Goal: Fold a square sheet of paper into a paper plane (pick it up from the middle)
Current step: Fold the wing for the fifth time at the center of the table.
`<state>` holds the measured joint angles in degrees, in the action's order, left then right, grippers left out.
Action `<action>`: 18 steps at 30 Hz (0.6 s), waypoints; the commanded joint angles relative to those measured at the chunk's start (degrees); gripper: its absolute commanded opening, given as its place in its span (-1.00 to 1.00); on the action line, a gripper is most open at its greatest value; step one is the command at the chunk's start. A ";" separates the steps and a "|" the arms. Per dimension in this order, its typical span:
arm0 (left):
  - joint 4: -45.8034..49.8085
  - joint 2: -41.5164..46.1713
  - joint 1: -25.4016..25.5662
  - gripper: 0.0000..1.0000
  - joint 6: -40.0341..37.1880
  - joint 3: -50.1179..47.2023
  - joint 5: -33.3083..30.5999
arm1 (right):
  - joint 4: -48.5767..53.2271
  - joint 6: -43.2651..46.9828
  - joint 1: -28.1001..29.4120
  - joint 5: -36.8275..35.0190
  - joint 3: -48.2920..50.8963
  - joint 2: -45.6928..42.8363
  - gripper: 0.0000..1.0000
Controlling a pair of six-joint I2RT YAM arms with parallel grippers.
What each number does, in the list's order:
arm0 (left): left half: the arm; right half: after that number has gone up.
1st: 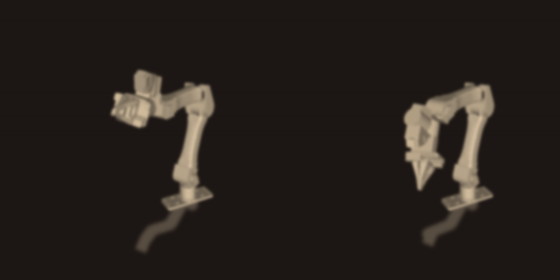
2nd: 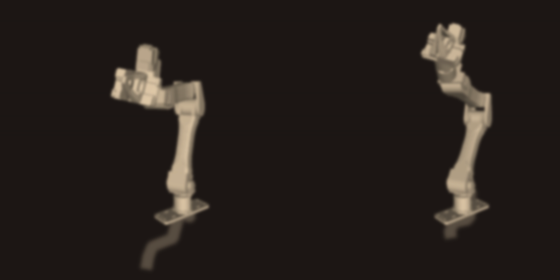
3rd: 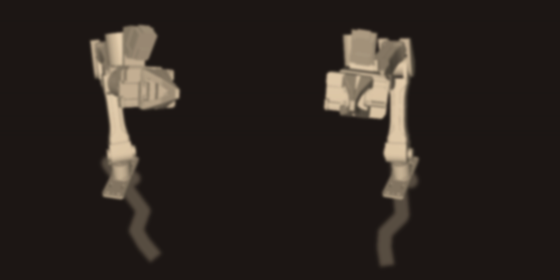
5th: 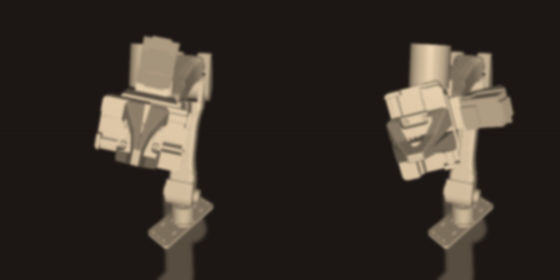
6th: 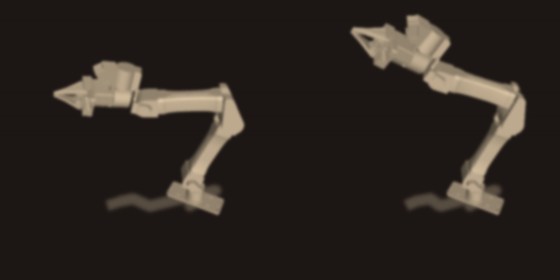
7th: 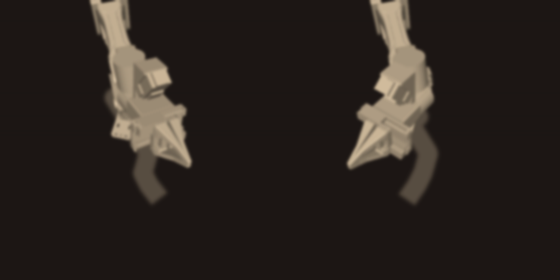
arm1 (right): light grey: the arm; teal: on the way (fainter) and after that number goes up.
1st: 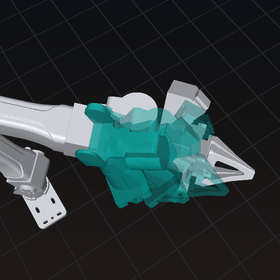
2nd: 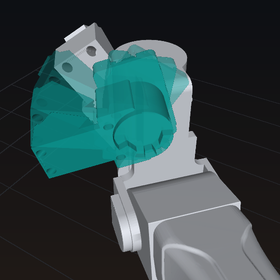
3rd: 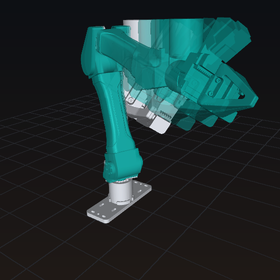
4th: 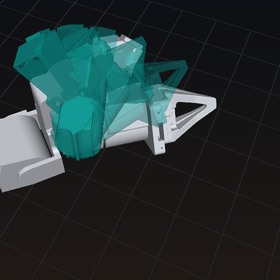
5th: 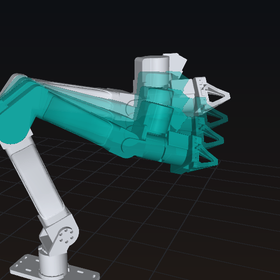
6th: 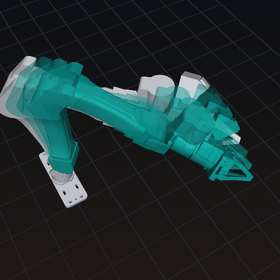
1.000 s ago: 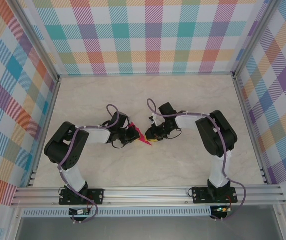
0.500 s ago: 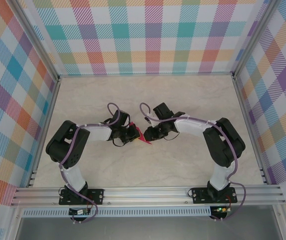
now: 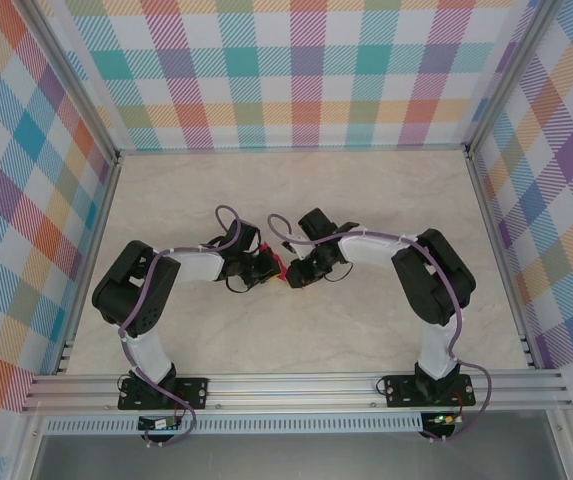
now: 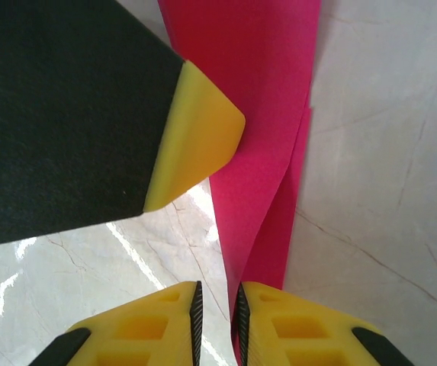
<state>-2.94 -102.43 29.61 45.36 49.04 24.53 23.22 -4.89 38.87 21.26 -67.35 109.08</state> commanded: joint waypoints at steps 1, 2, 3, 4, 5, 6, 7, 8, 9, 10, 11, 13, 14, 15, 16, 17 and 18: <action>3.24 -1.54 0.71 -0.94 -0.36 0.81 -1.46 | 1.55 3.22 0.33 0.97 -1.64 1.53 -0.55; 3.28 -1.54 0.72 -0.94 -0.37 0.90 -1.42 | 1.60 3.81 0.33 0.95 -1.58 1.58 -0.54; 3.21 -1.54 0.71 -0.94 -0.41 0.88 -1.42 | 1.65 4.28 0.33 0.89 -1.48 1.53 -0.54; 3.28 -1.54 0.67 -0.94 -0.41 0.97 -1.42 | 1.79 4.77 0.33 0.76 -1.32 1.45 -0.53; 3.38 -1.62 0.71 -0.95 -0.37 0.96 -1.42 | 1.83 5.37 0.33 0.73 -1.25 1.32 -0.53; 3.43 -1.70 0.66 -0.94 -0.39 0.97 -1.42 | 1.95 5.87 0.28 0.80 -1.20 1.25 -0.53; 3.55 -1.72 0.72 -0.94 -0.37 1.06 -1.46 | 2.07 6.47 0.32 0.86 -1.12 1.18 -0.53; 3.63 -1.81 0.63 -0.94 -0.44 1.15 -1.43 | 2.20 6.93 0.32 0.91 -1.11 1.13 -0.52; 3.66 -1.89 0.70 -0.95 -0.41 1.17 -1.42 | 2.31 7.29 0.33 0.73 -1.11 1.20 -0.52; 3.67 -1.86 0.67 -0.94 -0.39 1.31 -1.44 | 2.37 7.35 0.41 0.17 -1.13 1.23 -0.53; 3.80 -1.80 0.67 -0.95 -0.45 1.31 -1.47 | 2.40 7.60 0.41 -0.26 -1.16 1.31 -0.53; 3.85 -1.81 0.71 -0.95 -0.45 1.32 -1.52 | 2.35 8.04 0.41 -0.68 -1.23 1.57 -0.55; 3.89 -1.81 0.65 -0.95 -0.45 1.33 -1.50 | 2.35 8.25 0.41 -0.94 -1.18 1.66 -0.55; 3.96 -1.81 0.72 -0.95 -0.50 1.47 -1.55 | 2.35 8.32 0.41 -1.18 -1.12 1.75 -0.56; 4.07 -1.81 0.73 -0.95 -0.45 1.47 -1.51 | 2.22 8.58 0.40 -1.45 -1.03 1.83 -0.57; 4.09 -1.81 0.66 -0.94 -0.49 1.57 -1.54 | 2.19 8.72 0.41 -1.63 -0.94 1.84 -0.58; 4.20 -1.83 0.72 -0.95 -0.53 1.59 -1.51 | 2.16 8.98 0.41 -1.84 -0.86 1.84 -0.59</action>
<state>-1.85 -102.72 29.61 45.36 49.87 24.51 24.49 1.80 38.92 19.92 -67.64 110.00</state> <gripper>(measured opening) 0.054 0.208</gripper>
